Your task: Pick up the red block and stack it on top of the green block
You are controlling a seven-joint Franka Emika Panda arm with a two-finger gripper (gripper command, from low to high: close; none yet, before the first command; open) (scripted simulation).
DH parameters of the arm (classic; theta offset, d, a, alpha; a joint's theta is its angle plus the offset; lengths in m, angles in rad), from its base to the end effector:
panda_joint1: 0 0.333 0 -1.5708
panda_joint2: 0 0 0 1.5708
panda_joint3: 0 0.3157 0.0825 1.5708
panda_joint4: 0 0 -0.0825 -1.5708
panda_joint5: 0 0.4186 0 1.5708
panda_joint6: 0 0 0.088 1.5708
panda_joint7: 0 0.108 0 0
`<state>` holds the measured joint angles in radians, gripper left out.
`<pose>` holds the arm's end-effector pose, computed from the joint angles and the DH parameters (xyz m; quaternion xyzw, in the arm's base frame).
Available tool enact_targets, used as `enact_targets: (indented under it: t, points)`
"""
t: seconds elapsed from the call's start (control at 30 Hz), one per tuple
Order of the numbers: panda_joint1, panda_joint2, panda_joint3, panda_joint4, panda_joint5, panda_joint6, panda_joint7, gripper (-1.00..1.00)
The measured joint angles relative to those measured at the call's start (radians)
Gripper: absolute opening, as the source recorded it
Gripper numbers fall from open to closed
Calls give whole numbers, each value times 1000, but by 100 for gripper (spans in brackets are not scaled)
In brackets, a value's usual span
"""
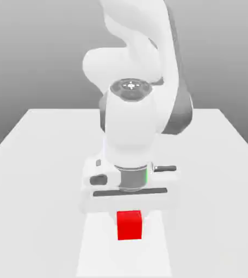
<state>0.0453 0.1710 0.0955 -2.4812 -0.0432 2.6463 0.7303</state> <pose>0.4868 0.0718 0.1913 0.9620 -0.2729 -0.0013 0.0029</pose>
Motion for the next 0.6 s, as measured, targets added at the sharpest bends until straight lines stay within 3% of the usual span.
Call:
enact_targets:
  t: [0.33, 0.47, 0.5, 0.6]
  points:
    - [253, 194, 174, 363, -107, -182, -14, -100]
    - [315, 319, 158, 414, -161, -112, 12, -100]
    - [321, 342, 151, 417, -170, -94, 18, 100]
    - [321, 342, 151, 417, -170, -94, 18, 100]
